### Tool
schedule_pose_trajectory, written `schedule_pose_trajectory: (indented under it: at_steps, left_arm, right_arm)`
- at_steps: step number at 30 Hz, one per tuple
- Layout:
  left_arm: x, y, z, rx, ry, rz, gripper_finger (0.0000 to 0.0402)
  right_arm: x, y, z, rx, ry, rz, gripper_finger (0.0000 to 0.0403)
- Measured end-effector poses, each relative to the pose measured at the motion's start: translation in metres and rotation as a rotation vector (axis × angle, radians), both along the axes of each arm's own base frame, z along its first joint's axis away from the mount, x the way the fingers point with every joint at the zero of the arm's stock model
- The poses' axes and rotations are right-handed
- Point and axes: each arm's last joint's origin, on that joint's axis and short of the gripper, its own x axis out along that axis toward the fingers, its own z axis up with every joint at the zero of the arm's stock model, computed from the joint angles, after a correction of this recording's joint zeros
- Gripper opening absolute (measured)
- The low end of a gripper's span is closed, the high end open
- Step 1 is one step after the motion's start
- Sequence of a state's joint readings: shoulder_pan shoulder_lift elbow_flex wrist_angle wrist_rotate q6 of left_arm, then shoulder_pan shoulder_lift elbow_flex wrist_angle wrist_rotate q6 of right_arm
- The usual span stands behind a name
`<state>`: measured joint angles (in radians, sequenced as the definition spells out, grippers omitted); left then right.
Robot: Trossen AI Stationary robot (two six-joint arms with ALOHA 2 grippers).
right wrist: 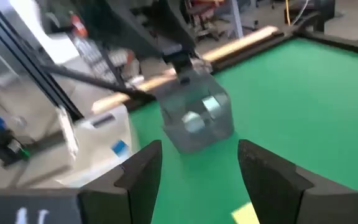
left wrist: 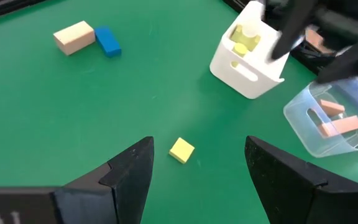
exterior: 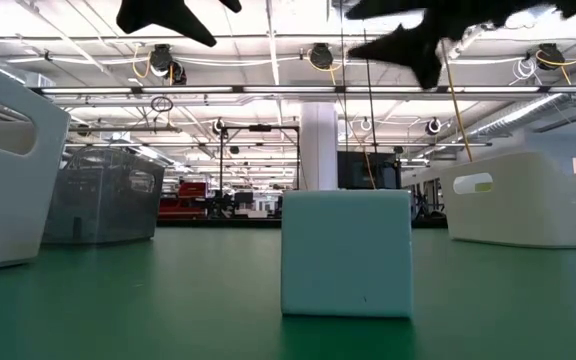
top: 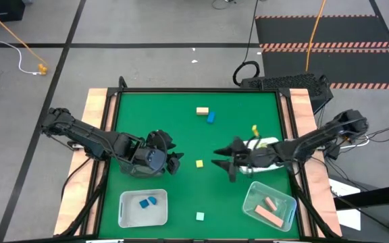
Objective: Sort & place blocks by color
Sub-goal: Put the green block into the white bin
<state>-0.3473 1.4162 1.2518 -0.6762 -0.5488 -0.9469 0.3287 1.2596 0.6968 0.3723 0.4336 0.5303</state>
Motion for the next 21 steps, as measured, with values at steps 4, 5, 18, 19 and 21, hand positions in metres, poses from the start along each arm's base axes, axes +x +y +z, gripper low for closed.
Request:
schedule_pose_trajectory:
  at_steps: [4, 5, 18, 19, 21]
  left_arm:
    - [0.000, -0.001, 0.000, -0.054, -0.006, 0.008, 0.0251]
    - [0.000, -0.002, 0.000, -0.073, -0.004, 0.004, 0.0251]
    - [-0.001, -0.007, -0.001, -0.141, 0.010, -0.037, 0.0251]
    - [-0.001, -0.007, -0.001, -0.141, 0.010, -0.037, 0.0251]
    - [-0.001, -0.007, -0.001, -0.141, 0.011, -0.038, 0.0251]
  right_arm:
    - [0.021, -0.007, -0.025, -0.008, 0.053, 0.047, 0.0201]
    - [0.025, -0.008, -0.030, -0.007, 0.053, 0.057, 0.0201]
    - [0.071, -0.001, -0.064, -0.266, 0.088, 0.144, 0.0201]
    - [0.075, 0.002, -0.064, -0.302, 0.110, 0.162, 0.0202]
    - [0.082, 0.005, -0.068, -0.341, 0.188, 0.185, 0.0207]
